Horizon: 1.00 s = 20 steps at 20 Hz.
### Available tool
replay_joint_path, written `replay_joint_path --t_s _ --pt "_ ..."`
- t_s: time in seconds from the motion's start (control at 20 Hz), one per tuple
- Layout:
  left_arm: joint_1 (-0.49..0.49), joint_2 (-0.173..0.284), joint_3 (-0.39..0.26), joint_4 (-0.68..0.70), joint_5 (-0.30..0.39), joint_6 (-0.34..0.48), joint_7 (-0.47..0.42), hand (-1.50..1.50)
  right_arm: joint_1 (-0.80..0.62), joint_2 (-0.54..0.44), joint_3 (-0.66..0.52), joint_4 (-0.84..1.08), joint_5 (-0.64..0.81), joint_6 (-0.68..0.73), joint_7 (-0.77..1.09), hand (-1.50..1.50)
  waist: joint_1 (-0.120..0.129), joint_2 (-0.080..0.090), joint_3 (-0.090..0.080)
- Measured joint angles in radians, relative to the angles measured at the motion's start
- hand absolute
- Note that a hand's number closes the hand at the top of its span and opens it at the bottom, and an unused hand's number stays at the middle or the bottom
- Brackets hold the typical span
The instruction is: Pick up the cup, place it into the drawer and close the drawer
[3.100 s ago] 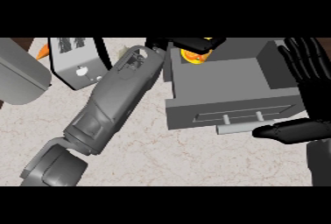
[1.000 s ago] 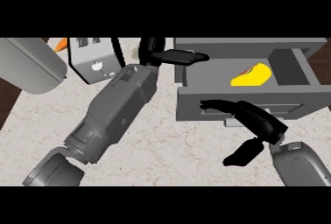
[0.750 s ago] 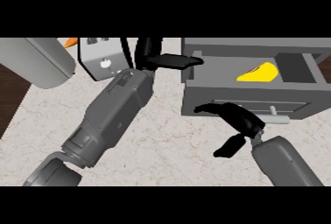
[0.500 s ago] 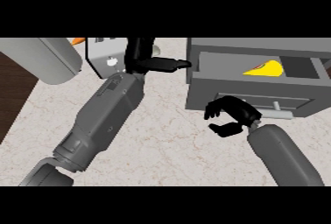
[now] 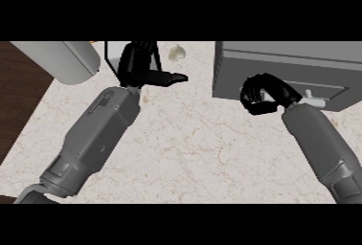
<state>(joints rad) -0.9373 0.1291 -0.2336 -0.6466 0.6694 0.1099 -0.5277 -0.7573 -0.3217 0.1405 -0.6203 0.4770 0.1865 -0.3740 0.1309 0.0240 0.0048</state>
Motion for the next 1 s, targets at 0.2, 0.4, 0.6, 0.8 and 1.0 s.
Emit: replay_joint_path --t_s 0.2,0.4,0.6,0.8,1.0 --pt "0.025 0.026 -0.002 -0.031 0.004 -0.027 0.017 -1.50 -0.020 -0.004 -0.034 0.053 -0.033 0.028 -0.037 1.50 0.010 0.000 0.003" --pt "0.052 0.046 -0.008 -0.054 0.004 -0.053 0.025 -1.50 -0.019 -0.013 -0.058 0.064 -0.066 0.069 -0.053 1.50 0.022 -0.001 0.004" --pt "0.066 0.061 -0.013 -0.071 0.005 -0.080 0.030 -1.50 -0.015 -0.026 -0.075 0.059 -0.101 0.127 -0.058 1.50 0.031 0.003 0.007" --pt "0.083 0.068 -0.017 -0.084 0.007 -0.101 0.036 -1.50 -0.005 -0.042 -0.088 0.044 -0.132 0.180 -0.059 1.50 0.043 0.007 0.009" --pt "0.095 0.072 -0.016 -0.096 0.012 -0.115 0.037 -1.50 0.005 -0.056 -0.101 0.027 -0.162 0.228 -0.054 1.50 0.053 0.011 0.013"
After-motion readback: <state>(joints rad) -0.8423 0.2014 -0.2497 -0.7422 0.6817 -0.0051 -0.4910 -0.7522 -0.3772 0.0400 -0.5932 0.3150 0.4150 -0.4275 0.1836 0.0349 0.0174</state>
